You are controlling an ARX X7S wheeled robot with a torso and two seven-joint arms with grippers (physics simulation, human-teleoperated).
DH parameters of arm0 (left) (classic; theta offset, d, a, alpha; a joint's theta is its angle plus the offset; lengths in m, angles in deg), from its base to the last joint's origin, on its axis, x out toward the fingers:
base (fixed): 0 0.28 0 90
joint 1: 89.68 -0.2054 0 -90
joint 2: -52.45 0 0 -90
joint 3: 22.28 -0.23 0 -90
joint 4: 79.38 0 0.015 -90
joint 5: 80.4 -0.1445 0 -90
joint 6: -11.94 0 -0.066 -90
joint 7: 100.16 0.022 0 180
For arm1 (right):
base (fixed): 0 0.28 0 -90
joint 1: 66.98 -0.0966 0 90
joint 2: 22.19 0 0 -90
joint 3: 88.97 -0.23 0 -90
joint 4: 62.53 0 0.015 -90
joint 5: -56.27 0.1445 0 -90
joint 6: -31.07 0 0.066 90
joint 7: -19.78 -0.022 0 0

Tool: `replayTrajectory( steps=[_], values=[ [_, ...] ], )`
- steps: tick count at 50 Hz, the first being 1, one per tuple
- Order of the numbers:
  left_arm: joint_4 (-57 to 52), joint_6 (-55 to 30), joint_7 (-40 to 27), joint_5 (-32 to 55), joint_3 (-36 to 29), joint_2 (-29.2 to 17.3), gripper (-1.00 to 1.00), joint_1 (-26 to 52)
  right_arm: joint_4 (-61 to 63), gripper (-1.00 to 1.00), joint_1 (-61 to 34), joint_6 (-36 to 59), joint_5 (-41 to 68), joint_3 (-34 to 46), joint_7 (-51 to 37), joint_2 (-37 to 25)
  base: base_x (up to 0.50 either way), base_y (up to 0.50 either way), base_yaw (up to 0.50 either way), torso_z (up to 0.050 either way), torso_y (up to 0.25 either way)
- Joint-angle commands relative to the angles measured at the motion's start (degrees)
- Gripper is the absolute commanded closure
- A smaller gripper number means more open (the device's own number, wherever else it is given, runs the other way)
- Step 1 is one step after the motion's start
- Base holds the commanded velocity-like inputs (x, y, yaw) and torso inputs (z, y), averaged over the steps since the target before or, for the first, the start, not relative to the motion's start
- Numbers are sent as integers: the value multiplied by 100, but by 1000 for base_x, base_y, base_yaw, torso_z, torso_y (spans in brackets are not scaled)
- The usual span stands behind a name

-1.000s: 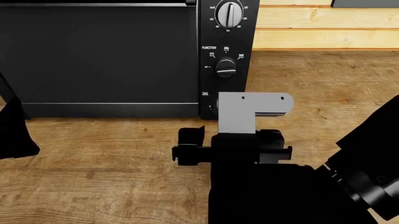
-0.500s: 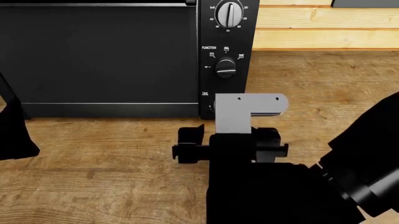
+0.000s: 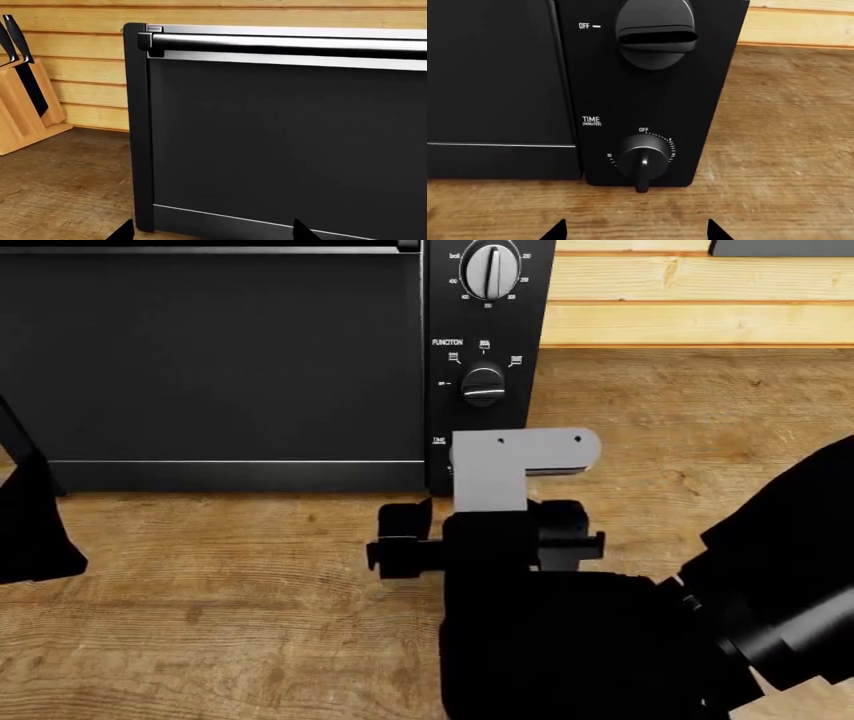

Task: Turn on the toaster oven by setting the timer.

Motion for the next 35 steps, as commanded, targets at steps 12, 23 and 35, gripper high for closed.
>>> replayTrajectory(
  steps=[12, 23, 35],
  values=[
    [-10, 31, 44, -22, 44, -22, -100, -70, -361, -100, 143, 295, 123, -18, 233, -87, 0, 0, 0, 0, 0],
    [-17, 65, 36, -24, 14, -35, -100, -81, -525, -100, 210, 399, 132, -32, 357, -161, 0, 0, 0, 0, 0],
    [-39, 78, 54, -53, 9, -11, -100, -122, -603, -100, 216, 518, 109, -90, 418, -164, 0, 0, 0, 0, 0]
  ],
)
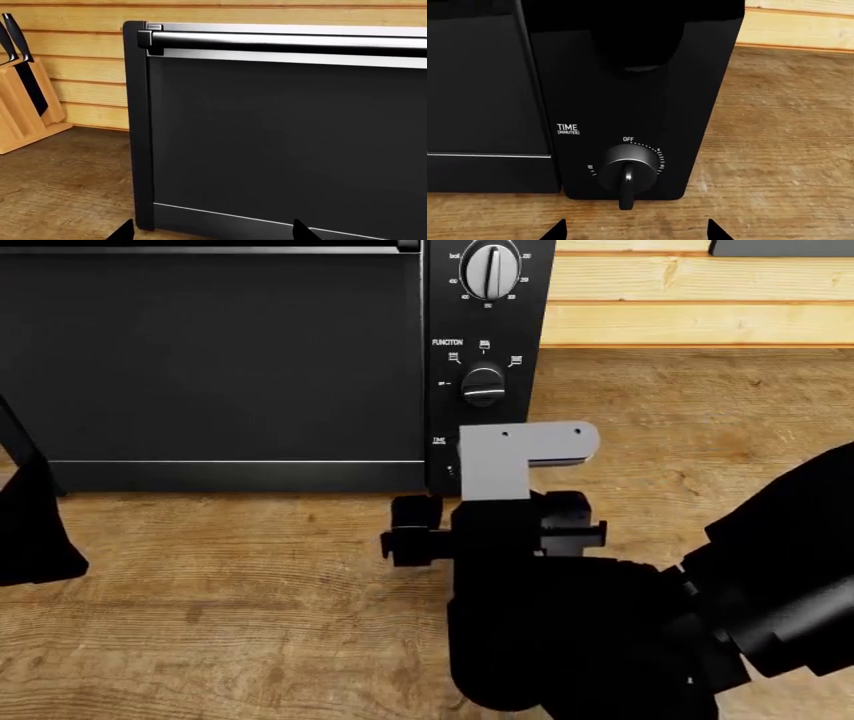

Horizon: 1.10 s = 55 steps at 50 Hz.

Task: Turn on the toaster oven by setting the timer.

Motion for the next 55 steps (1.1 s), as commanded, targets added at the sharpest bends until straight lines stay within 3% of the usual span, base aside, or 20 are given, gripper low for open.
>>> replayTrajectory(
  steps=[1, 55],
  values=[
    [-11, 20, 11, -28, -24, 9, -100, -20, -104, -100, 35, 117, 3, -57, 77, 3, 0, 0, 0, 0, 0],
    [-27, 83, 101, -79, 49, 7, -100, -200, -691, -100, 312, 642, 123, -364, 431, 21, 0, 0, 0, 0, 0]
  ],
)
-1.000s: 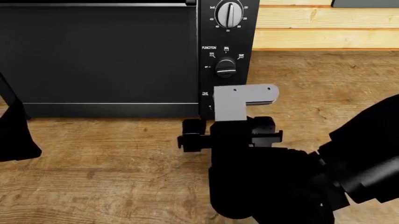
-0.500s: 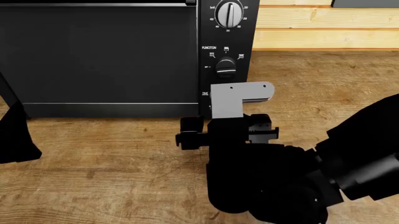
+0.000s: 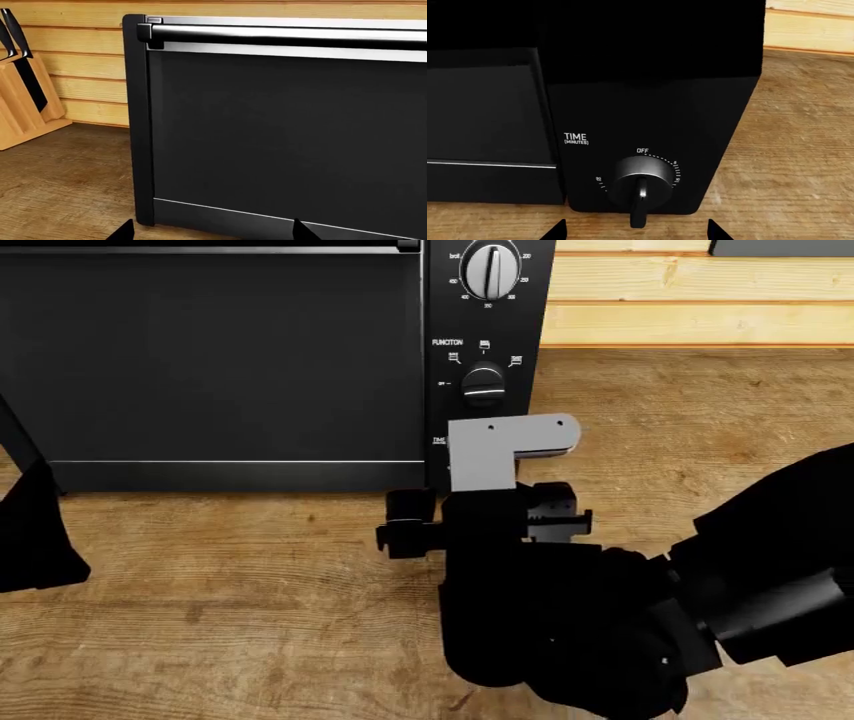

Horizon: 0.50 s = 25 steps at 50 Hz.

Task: Turn on the toaster oven by setting the timer.

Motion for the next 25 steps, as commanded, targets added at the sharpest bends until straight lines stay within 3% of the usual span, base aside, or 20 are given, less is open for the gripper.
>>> replayTrajectory(
  steps=[1, 25],
  values=[
    [4, 16, 22, -39, -30, 7, -100, -7, -144, -100, 77, 115, 20, -59, 97, 7, 0, 0, 0, 0, 0],
    [-3, 34, 65, -103, -37, 32, -100, -71, -366, -100, 231, 240, 68, -218, 217, -90, 0, 0, 0, 0, 0]
  ],
)
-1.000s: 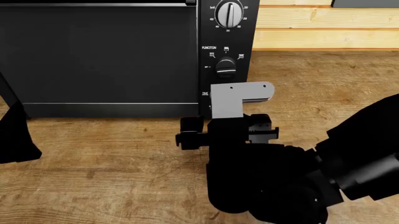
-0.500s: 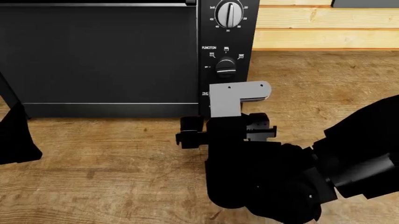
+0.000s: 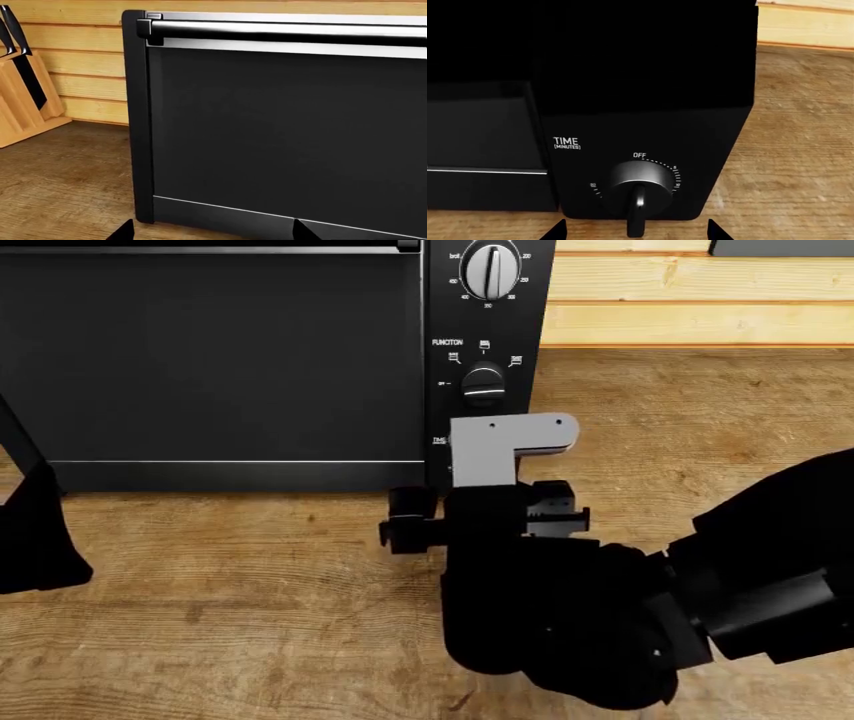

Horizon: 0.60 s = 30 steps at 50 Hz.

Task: Turn on the toaster oven by setting the timer.

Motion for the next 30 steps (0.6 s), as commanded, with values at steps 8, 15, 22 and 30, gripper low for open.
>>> replayTrajectory(
  steps=[8, 15, 22, 30],
  values=[
    [-5, 23, 25, -54, -36, 8, -100, -23, -143, -100, 112, 87, 21, -128, 68, -37, 0, 0, 0, 0, 0],
    [-1, 33, 33, -87, -77, 24, -100, -24, -257, -100, 177, 143, 46, -166, 140, -38, 0, 0, 0, 0, 0],
    [5, 47, 40, -117, -119, 23, -100, -10, -349, -100, 213, 195, 45, -192, 165, -33, 0, 0, 0, 0, 0],
    [-10, 34, 79, -125, -41, 34, -100, -82, -440, -100, 248, 251, 39, -199, 151, -46, 0, 0, 0, 0, 0]
  ],
)
